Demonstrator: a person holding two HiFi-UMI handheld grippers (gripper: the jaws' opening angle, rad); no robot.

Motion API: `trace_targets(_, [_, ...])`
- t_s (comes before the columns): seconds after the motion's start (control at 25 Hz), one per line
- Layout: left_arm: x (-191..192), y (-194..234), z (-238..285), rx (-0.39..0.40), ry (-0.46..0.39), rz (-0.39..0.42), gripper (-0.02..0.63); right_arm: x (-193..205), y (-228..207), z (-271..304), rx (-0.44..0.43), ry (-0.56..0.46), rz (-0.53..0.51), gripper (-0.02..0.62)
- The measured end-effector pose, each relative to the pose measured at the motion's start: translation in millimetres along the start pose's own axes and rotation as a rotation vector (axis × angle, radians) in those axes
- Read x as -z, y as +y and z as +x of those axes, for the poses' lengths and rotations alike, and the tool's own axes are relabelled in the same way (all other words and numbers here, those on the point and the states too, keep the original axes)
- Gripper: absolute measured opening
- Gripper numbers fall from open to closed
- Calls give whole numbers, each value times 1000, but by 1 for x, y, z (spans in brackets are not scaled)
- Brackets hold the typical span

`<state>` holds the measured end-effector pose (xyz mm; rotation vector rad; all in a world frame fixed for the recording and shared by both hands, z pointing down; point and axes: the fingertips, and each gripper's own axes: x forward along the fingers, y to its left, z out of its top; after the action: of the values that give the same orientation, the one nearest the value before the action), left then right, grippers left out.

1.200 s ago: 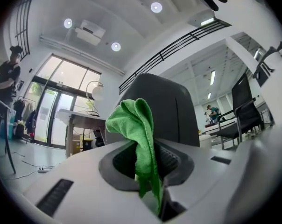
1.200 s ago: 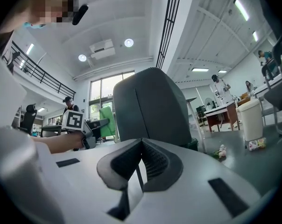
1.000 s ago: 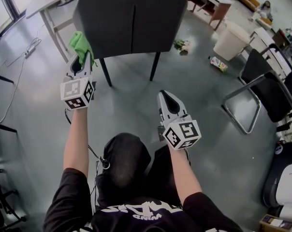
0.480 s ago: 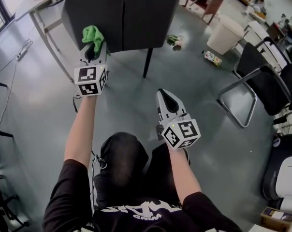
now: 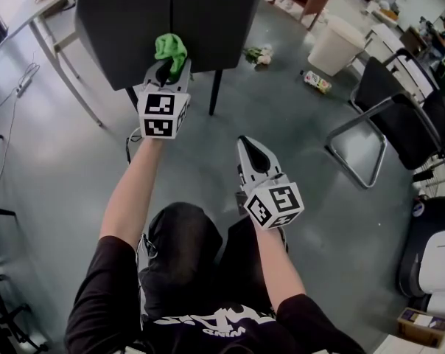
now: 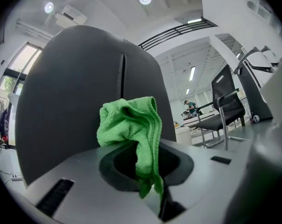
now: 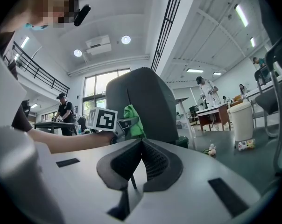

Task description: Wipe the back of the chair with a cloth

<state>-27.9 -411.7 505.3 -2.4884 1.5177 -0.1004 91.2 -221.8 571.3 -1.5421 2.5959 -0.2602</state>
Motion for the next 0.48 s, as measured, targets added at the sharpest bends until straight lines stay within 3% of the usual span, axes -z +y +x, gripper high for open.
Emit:
trace_targets(0.2, [2, -27, 25, 53, 0, -5, 64, 3, -12, -4, 25, 7, 9, -3])
trace_targets(0.48, [5, -86, 60, 206, 23, 11, 64, 3, -23, -8, 58, 16, -2, -3])
